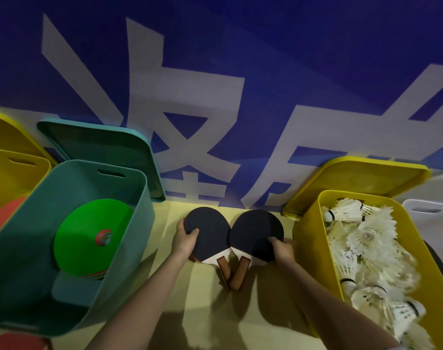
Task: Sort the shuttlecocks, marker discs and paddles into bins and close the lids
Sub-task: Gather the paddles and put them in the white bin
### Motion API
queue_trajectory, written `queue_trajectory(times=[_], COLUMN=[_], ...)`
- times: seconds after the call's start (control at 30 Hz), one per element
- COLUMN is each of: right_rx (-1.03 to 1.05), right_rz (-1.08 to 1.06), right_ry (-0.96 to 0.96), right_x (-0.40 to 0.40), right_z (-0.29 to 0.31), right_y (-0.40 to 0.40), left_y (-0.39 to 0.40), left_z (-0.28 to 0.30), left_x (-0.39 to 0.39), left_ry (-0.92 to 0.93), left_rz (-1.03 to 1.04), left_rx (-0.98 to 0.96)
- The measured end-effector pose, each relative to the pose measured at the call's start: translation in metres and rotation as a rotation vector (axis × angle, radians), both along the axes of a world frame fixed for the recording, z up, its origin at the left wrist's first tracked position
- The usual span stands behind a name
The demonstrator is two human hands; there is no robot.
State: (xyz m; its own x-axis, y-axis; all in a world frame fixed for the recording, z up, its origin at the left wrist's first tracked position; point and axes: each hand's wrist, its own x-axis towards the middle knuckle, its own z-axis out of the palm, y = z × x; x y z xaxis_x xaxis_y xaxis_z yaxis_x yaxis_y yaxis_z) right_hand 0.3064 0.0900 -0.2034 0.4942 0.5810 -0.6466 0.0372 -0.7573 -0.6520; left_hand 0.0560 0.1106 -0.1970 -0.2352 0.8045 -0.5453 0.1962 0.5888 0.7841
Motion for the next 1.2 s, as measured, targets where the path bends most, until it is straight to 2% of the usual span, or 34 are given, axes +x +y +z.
queue_trajectory(times=[0.13, 0.27, 0.4, 0.47, 0.57, 0.77, 0.93, 1.13, 1.2], right_rx=[0.204, 0.4, 0.661, 0.77, 0.894, 1.014, 1.044, 1.008, 0.957], right_rz=[0.08, 0.164, 0.253, 0.246, 0.151, -0.104, -0.102, -0.255, -0.244], right_ry=[-0.055, -0.046, -0.072, -0.032, 0.114, 0.286, 0.204, 0.119, 0.086], right_x=[-0.018, -0.028, -0.014, 0.004, 0.039, 0.137, 0.239, 0.376, 0.41], right_z=[0.028, 0.07, 0.129, 0.154, 0.191, 0.232, 0.246, 0.237, 0.223], right_y=[-0.005, -0.017, -0.035, -0.052, -0.079, -0.125, -0.148, -0.161, -0.16], left_y=[-0.009, -0.024, -0.042, -0.049, -0.06, -0.095, -0.114, -0.14, -0.148], left_z=[0.014, 0.049, 0.098, 0.128, 0.169, 0.217, 0.221, 0.214, 0.208], left_x=[0.013, 0.022, 0.017, 0.021, 0.047, 0.159, 0.248, 0.321, 0.337], left_ry=[0.083, 0.09, 0.004, -0.062, -0.155, -0.284, -0.34, -0.308, -0.31], left_rz=[-0.004, -0.003, 0.119, 0.165, 0.124, -0.011, -0.052, 0.049, 0.093], left_rx=[0.148, 0.318, 0.484, 0.549, 0.641, 0.696, 0.702, 0.675, 0.659])
